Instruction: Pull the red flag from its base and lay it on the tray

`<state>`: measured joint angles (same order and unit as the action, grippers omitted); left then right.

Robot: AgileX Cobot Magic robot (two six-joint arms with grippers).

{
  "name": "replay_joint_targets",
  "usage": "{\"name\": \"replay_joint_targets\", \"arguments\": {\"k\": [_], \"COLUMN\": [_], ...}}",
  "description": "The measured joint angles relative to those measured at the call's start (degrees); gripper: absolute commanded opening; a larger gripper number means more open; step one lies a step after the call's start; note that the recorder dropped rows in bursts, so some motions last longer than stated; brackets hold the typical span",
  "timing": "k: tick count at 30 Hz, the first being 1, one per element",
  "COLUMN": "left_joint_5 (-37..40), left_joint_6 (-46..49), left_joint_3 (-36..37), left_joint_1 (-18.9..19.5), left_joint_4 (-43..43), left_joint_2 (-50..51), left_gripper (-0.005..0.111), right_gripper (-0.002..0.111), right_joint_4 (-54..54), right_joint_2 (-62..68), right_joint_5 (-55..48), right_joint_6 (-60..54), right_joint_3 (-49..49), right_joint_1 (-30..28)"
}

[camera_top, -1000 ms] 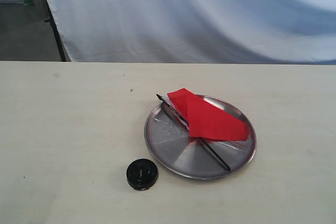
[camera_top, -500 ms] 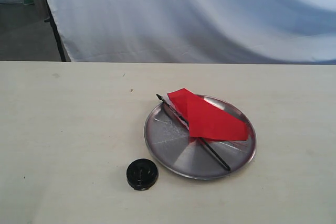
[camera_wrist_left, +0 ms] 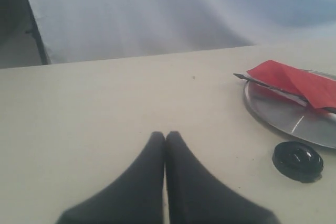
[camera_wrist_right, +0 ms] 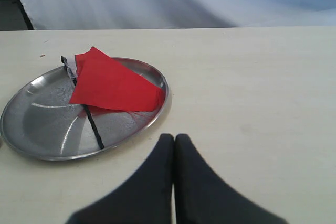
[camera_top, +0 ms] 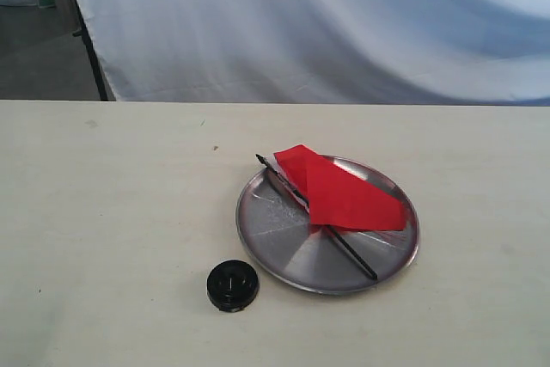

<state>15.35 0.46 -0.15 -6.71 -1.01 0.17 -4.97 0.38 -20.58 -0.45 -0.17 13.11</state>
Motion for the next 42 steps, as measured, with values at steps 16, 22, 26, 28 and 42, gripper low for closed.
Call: {"name": "replay_joint_targets", "arguments": {"k": [16, 22, 26, 28, 42], "left_joint_5": [0.00, 0.00, 0.00, 0.00, 0.00], "left_joint_6": [0.00, 0.00, 0.00, 0.00, 0.00], "left_joint_3": [0.00, 0.00, 0.00, 0.00, 0.00], "left_joint_1": [4.71, 6.63, 6.82, 6.82, 6.82], "left_joint_4": [0.00, 0.00, 0.00, 0.00, 0.00], "left_joint_2": [0.00, 0.00, 0.00, 0.00, 0.00], "left_gripper": [0.000, 0.000, 0.000, 0.000, 0.000], "right_gripper": [0.000, 0.000, 0.000, 0.000, 0.000], "right_joint_4": [0.00, 0.00, 0.00, 0.00, 0.00], "right_joint_2": [0.00, 0.00, 0.00, 0.00, 0.00], "right_joint_5": [0.00, 0.00, 0.00, 0.00, 0.00], "right_joint_6": [0.00, 0.00, 0.00, 0.00, 0.00], "right_joint_3": [0.00, 0.00, 0.00, 0.00, 0.00], "right_joint_1": [0.00, 0.00, 0.00, 0.00, 0.00]}}
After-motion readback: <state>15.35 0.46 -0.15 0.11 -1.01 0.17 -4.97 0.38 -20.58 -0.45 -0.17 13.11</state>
